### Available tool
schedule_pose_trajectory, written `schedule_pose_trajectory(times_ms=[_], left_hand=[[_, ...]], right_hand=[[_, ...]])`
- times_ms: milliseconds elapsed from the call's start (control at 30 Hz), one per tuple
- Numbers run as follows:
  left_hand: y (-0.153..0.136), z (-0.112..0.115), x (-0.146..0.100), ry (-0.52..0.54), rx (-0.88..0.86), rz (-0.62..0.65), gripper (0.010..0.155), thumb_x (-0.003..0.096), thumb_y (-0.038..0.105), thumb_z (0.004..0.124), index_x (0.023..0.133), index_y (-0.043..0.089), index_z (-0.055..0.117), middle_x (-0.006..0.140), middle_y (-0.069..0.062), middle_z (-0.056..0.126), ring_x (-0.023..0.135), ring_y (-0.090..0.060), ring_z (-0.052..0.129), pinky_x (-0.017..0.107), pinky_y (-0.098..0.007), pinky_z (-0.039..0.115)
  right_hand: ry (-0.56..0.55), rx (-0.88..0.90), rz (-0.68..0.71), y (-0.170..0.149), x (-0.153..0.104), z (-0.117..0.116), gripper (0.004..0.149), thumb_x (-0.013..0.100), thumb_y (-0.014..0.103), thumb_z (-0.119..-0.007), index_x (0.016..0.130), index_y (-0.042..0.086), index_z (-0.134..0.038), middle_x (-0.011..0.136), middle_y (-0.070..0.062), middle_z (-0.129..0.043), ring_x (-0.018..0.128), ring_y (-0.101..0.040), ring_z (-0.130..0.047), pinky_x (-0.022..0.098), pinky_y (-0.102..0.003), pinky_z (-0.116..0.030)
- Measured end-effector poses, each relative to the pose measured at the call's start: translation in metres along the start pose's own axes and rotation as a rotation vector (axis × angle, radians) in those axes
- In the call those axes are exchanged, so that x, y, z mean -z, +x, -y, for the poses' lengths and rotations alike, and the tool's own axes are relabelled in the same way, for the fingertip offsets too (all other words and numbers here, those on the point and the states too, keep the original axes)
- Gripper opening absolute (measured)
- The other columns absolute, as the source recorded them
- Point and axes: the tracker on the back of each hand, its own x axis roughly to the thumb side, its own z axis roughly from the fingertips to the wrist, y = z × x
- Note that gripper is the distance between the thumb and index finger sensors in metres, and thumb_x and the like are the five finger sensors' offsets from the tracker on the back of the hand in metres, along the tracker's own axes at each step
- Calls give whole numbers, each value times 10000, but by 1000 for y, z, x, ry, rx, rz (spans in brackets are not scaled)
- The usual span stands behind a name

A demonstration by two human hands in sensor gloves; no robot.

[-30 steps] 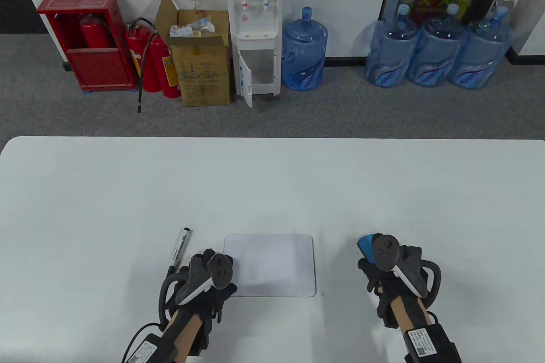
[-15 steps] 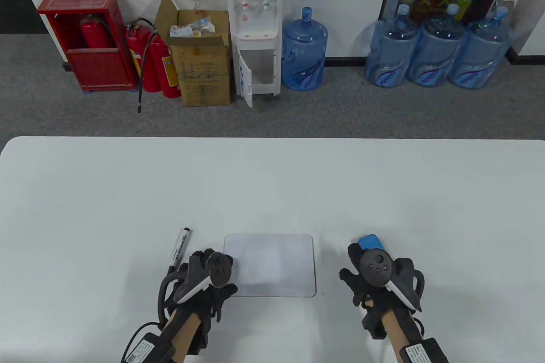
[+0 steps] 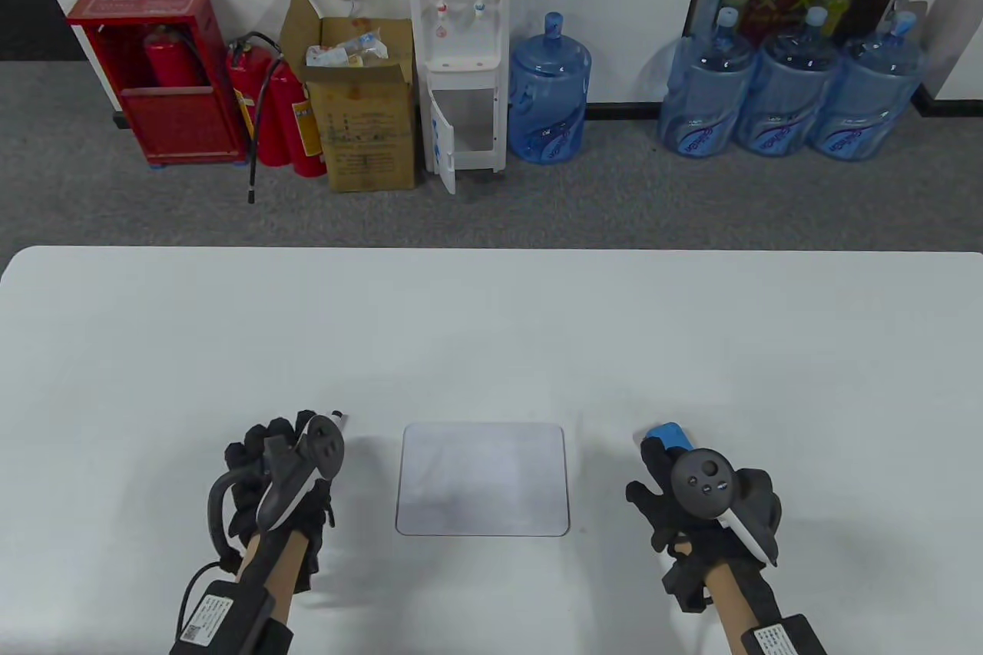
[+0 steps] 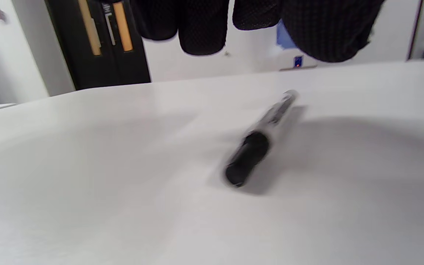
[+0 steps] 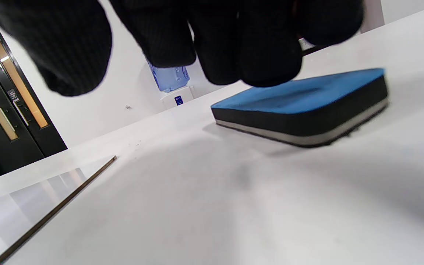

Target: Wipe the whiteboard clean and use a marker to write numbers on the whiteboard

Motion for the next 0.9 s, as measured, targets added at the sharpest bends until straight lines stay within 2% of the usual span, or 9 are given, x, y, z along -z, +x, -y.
schedule_pose_trajectory(times_ms=[67,200,333,467,567,600,700,767,900], left_hand=[[0,7,4,-52,14,-33,732,458,515,787,1111,345,503,1111,-57,767,964,-372,776,776,-641,491],[6,19,7,-111,42,-19,705,449,500,821,1089,332,577,972,-33,917,810,-309,913,751,-625,560],[5,22,9,-39,51,-45,660,427,448,885,1039,321,675,871,-1,982,739,-265,982,715,-596,649],[0,25,11,-11,5,-52,602,428,389,904,999,291,742,813,0,997,678,-244,1009,681,-585,692],[-1,23,11,-20,-17,-35,557,448,367,860,990,285,757,825,-28,1001,667,-253,1003,680,-587,693],[-1,20,10,-14,-76,-20,549,454,360,846,990,284,755,839,-30,996,677,-258,1000,684,-591,688],[9,4,1,36,-272,88,551,473,347,803,1014,295,707,895,-25,935,722,-281,956,711,-607,642],[27,-11,-10,70,-404,224,549,484,339,773,1025,307,680,924,-18,901,755,-284,928,721,-615,619],[83,-38,-49,96,-579,520,542,499,338,733,1035,337,655,956,5,868,793,-272,904,738,-617,600]], right_hand=[[1,1,-2,-1,0,0,703,395,525,-829,1009,207,-707,981,-140,-697,808,-380,-792,618,-607,-588],[7,-6,-3,0,-1,1,703,395,526,-828,1010,208,-706,983,-139,-696,810,-378,-792,618,-607,-588],[8,-9,0,0,-2,1,703,395,528,-826,1010,209,-706,983,-140,-696,809,-378,-793,617,-606,-590],[8,-6,2,0,-2,1,703,397,533,-822,1011,210,-705,993,-137,-686,819,-381,-788,619,-608,-588],[8,1,5,1,-1,0,704,397,533,-821,1010,207,-705,993,-139,-686,821,-382,-785,618,-611,-586],[5,2,16,3,-2,-1,703,398,533,-820,1008,205,-708,991,-139,-688,820,-383,-786,617,-610,-588],[-9,21,60,7,-4,0,703,393,541,-818,1002,205,-716,977,-132,-711,807,-369,-805,609,-603,-607],[-15,84,88,10,-5,1,703,392,547,-814,996,200,-722,957,-129,-738,781,-360,-830,591,-596,-631],[21,383,108,15,-5,-1,711,393,545,-821,985,161,-734,897,-141,-798,701,-351,-882,539,-587,-669]])
